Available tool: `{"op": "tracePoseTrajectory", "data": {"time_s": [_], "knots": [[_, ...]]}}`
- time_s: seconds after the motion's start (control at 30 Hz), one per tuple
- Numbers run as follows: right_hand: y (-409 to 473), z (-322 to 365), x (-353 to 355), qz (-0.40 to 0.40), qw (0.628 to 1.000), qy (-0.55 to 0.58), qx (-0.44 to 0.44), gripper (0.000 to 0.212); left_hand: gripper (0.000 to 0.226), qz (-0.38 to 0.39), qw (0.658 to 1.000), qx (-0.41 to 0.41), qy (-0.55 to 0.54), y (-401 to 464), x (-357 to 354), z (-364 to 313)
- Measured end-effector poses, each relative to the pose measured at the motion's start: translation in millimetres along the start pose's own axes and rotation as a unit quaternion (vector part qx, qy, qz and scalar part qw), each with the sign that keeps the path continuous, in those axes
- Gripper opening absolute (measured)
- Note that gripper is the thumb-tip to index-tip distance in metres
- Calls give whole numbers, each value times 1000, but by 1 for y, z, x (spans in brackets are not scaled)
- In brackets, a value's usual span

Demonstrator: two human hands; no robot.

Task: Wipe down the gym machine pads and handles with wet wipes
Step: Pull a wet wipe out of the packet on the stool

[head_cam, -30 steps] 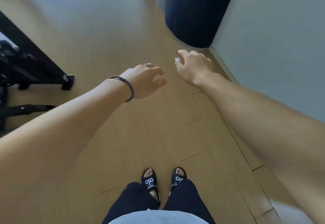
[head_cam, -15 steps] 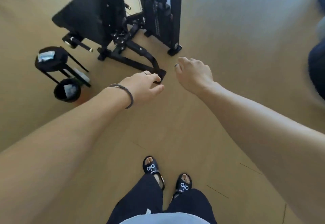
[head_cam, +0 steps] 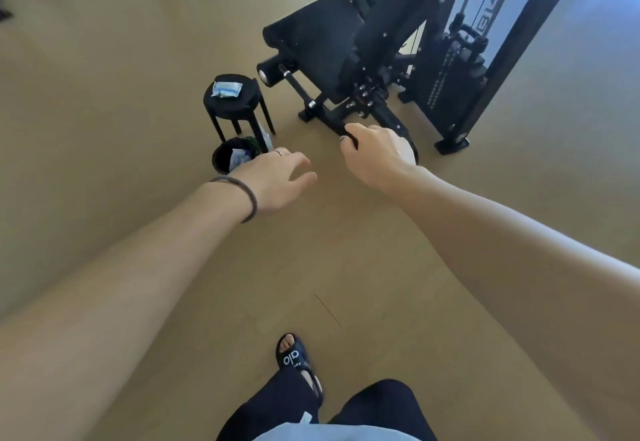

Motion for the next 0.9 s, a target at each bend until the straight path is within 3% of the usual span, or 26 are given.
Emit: {"op": "tracePoseTrajectory", "data": {"time_s": [0.27, 0.5, 0.7, 0.9], "knots": [[112, 114, -38, 3, 1000, 5, 31, 37, 46, -10, 999, 29, -25, 44, 61, 136], [208, 162, -67, 5, 999, 14, 50, 36, 45, -23, 998, 40, -37, 113, 105, 203], [315, 203, -96, 43, 997, 9, 68, 24, 42, -28, 995, 72, -69, 185, 137, 266], [412, 256, -121, 43, 996, -4, 77, 40, 42, -29, 990, 98, -98, 244, 171, 337]]}}
Point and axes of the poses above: each hand's wrist, its own y-axis towards the middle knuckle, its own x-axis out of the back of the hand, z = x × y, the point moved 4 cm from there along y, towards the middle knuckle
